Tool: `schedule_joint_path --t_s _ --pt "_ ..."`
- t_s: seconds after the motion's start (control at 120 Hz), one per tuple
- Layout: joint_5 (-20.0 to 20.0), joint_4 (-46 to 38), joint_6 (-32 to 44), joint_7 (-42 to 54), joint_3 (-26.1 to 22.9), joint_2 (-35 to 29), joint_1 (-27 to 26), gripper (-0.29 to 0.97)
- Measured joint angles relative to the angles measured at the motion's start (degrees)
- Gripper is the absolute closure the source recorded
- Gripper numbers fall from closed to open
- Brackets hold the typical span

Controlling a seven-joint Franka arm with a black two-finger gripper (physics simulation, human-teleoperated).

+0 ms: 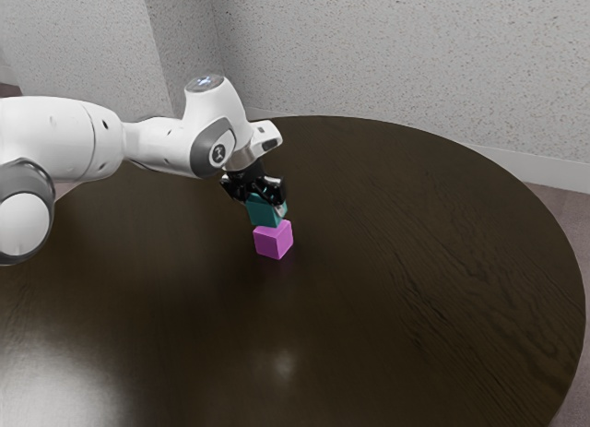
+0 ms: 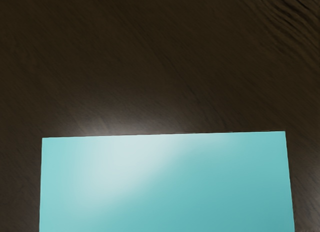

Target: Pick up the blue block with one arm, and put the blue block on the pink block with one arm

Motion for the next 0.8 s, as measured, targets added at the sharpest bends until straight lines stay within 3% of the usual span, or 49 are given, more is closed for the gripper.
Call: schedule_joint_path --t_s 0.433,0.667,0.733,0.8 --pt "0.0 0.9 0.0 6.5 0.0 1.6 0.4 0.35" --pt "-0.9 1.2 -0.2 8.9 -0.1 1.4 0.0 0.13" --pt "0.3 0.8 -0.2 9.4 0.1 -1.0 -0.9 0.10" --pt "1.4 -2.4 -0.9 9.7 1.2 -9.0 -2.1 0.07"
